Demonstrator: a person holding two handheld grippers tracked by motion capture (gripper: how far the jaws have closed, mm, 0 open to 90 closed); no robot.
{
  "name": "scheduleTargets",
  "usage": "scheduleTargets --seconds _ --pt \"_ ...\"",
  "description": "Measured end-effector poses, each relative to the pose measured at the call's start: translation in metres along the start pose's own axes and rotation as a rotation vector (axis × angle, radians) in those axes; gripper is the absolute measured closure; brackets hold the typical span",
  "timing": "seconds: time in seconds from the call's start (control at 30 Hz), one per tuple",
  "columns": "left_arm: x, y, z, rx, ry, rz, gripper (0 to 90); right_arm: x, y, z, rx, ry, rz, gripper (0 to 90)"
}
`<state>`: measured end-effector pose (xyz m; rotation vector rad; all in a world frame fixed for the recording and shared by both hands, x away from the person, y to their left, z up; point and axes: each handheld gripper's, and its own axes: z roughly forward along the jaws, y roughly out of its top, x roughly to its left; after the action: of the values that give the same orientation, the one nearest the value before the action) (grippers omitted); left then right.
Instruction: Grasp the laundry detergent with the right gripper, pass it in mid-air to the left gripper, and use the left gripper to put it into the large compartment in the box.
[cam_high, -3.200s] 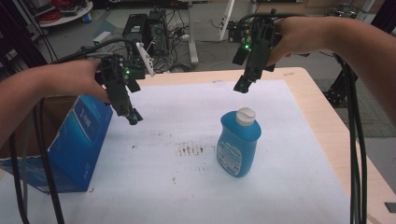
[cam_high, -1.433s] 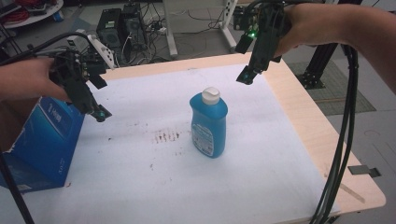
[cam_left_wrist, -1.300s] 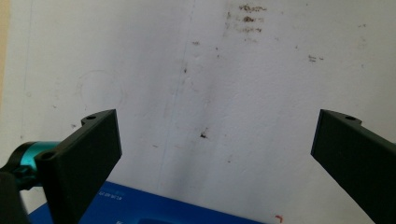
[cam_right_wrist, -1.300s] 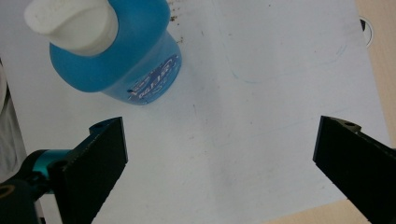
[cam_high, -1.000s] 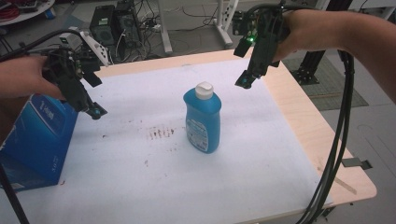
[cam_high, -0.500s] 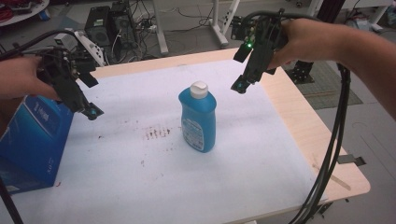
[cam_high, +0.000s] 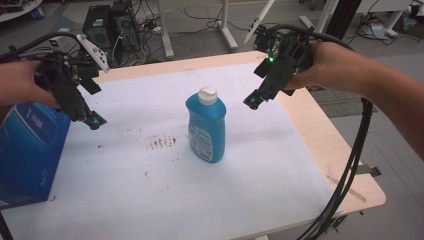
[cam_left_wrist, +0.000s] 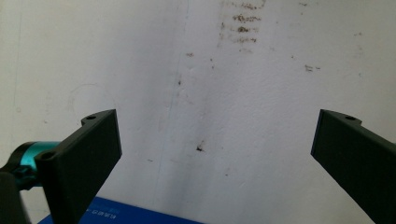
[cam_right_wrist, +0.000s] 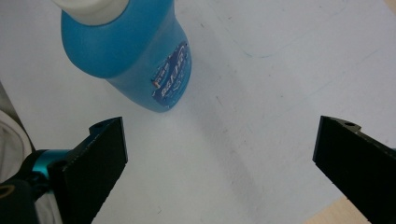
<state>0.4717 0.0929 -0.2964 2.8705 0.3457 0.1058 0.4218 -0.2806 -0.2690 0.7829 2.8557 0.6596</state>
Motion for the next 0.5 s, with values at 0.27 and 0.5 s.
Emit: scheduleTargets --seconds 0.27,0.5 --pt "-0.001 0.002 0.0 0.001 0.001 0.008 1.7 0.007 -0.011 0.005 -0.054 -0.012 0.088 2.3" --pt "-0.002 -0.001 0.002 0.002 -0.001 0.002 1.7 0.019 -0.021 0.011 -0.11 -0.029 0.155 2.3"
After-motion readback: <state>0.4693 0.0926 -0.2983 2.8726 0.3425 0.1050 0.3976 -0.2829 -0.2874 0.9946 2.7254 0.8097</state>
